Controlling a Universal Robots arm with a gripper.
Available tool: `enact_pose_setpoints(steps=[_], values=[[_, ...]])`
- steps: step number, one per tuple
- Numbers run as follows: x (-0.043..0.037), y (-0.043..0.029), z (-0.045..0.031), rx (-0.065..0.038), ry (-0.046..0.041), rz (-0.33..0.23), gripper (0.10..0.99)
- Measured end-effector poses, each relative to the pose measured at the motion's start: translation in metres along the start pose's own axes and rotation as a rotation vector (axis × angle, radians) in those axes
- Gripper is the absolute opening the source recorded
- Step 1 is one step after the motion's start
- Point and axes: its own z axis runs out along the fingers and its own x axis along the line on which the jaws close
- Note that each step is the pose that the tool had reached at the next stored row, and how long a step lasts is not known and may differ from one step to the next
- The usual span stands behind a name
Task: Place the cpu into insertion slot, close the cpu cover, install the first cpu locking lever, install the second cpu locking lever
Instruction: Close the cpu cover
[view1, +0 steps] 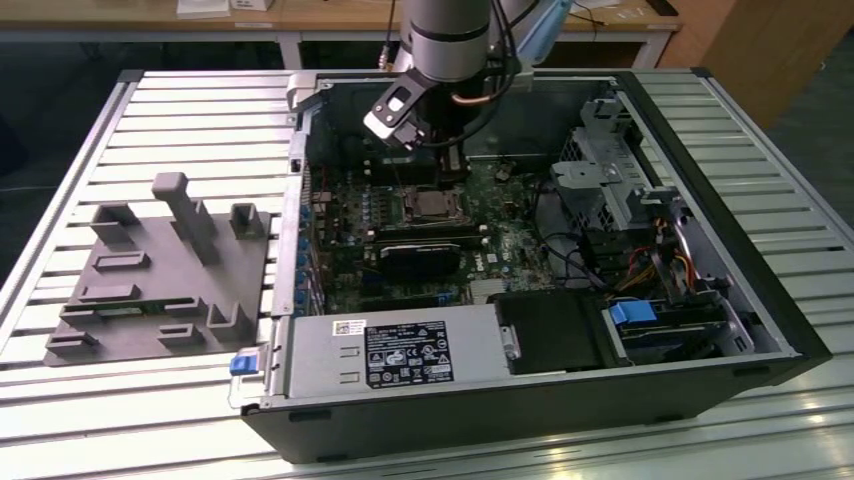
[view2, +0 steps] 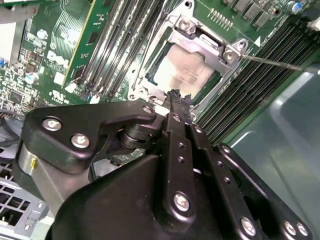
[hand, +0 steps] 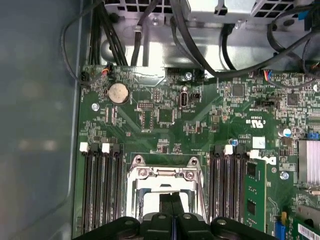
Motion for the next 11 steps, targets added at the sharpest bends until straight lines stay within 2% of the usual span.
enact_pose_setpoints(steps=[7,8,11], values=[[-0.0001,-0.0025,0.0008,0.0,0.0,0.0,0.102],[-0.0002,-0.0024,0.0008,0.002,0.0,0.0,0.102],[-0.0002,-0.0025,0.0019,0.016,-0.001,0.0,0.102]])
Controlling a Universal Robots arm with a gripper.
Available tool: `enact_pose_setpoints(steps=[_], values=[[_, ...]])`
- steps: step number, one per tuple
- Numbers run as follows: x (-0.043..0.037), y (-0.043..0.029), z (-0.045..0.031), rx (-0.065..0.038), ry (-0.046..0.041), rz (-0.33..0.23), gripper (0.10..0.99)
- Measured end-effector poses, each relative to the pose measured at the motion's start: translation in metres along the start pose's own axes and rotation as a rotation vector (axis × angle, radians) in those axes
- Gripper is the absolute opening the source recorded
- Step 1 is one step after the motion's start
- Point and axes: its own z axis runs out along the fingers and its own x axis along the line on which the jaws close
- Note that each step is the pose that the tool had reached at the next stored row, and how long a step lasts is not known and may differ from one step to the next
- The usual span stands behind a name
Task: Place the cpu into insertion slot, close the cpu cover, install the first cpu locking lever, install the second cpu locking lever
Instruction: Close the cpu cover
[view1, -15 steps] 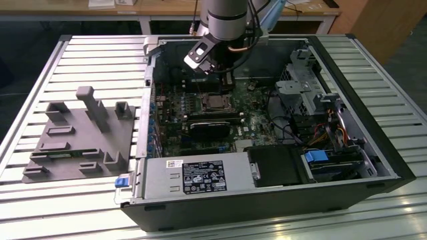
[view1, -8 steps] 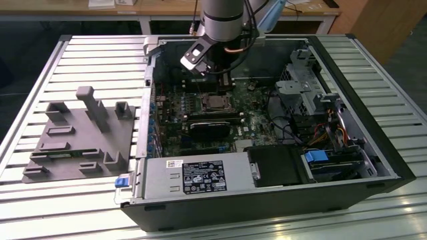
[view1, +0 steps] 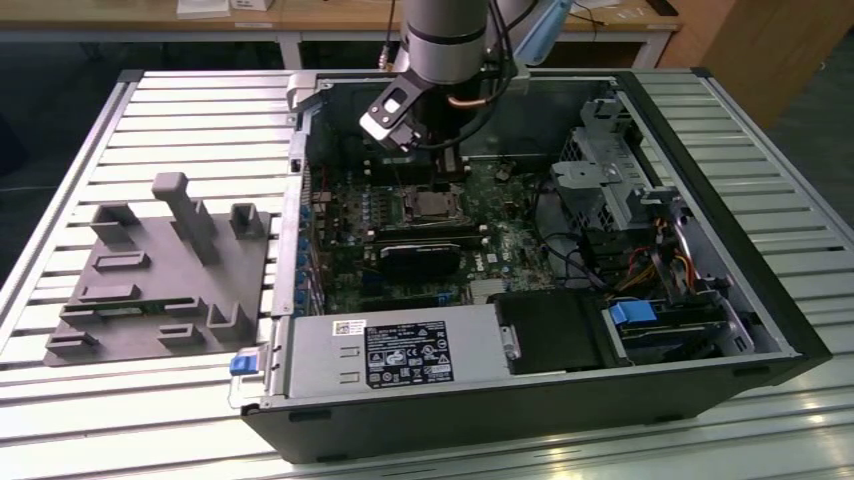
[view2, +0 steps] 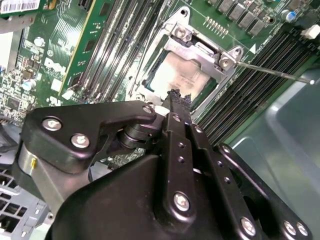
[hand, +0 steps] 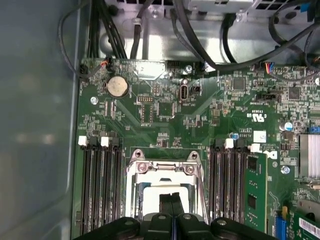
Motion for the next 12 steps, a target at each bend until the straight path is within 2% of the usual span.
enact_pose_setpoints(steps=[5,10,12], values=[[0.0,-0.0007,0.0016,0.006,-0.0002,0.0,0.102],[0.0,-0.0008,0.0016,0.007,0.0,-0.001,0.102],[0.0,-0.0009,0.0018,0.007,0.0008,-0.017,0.102]])
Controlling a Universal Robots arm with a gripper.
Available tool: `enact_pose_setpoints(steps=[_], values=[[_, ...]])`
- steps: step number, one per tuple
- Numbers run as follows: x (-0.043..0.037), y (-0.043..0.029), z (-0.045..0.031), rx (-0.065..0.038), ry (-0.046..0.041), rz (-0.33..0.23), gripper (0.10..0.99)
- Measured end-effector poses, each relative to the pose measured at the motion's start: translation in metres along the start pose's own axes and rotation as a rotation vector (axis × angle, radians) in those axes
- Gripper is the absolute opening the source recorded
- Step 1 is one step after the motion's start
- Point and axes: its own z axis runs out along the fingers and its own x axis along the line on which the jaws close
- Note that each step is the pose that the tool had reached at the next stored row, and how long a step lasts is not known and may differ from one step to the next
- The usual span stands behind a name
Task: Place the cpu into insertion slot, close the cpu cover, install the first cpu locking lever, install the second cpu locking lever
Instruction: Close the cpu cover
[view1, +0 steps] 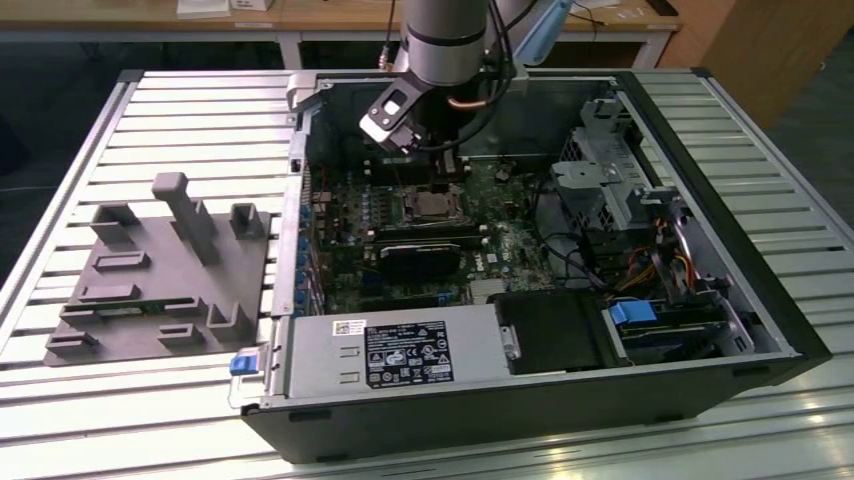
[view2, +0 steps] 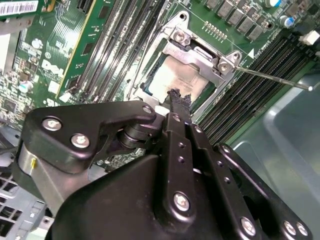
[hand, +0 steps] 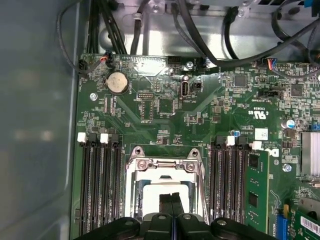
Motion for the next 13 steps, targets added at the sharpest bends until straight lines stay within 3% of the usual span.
enact_pose_setpoints(steps=[13], values=[[0.0,0.0,0.0009,-0.001,0.0112,-0.238,0.102]])
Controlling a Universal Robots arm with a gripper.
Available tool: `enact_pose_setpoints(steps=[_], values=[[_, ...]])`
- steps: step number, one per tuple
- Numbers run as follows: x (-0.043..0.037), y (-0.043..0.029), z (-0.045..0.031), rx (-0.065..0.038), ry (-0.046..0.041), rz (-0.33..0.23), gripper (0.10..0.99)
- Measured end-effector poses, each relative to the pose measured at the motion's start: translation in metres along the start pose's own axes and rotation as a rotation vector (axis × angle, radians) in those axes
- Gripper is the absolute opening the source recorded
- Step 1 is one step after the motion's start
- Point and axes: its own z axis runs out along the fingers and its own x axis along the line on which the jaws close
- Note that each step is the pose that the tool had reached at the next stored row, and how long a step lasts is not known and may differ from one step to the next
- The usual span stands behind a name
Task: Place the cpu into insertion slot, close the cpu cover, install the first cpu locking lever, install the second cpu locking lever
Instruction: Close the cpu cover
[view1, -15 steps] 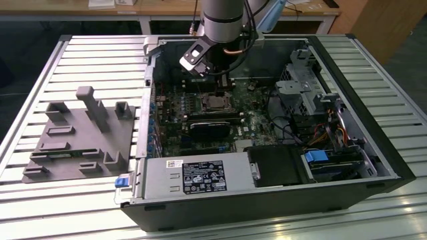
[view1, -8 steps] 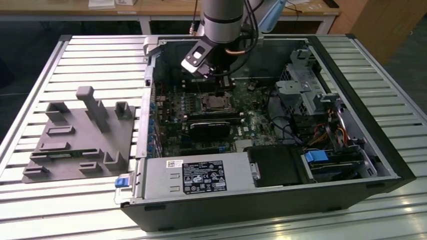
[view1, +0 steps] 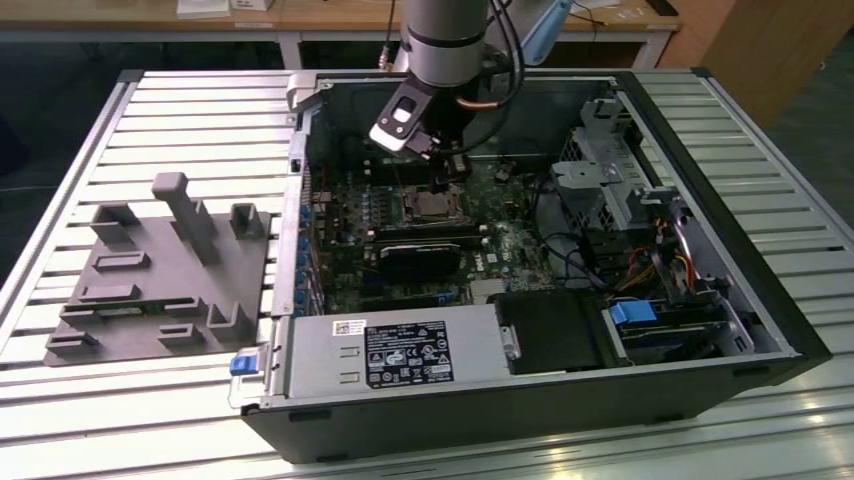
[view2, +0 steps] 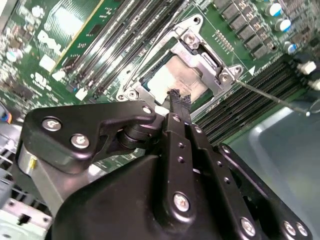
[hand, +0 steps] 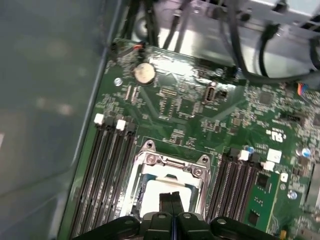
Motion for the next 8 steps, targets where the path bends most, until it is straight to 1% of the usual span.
enact_pose_setpoints(steps=[8], values=[[0.0,0.0,0.0002,0.0,0.0068,-0.145,0.102]])
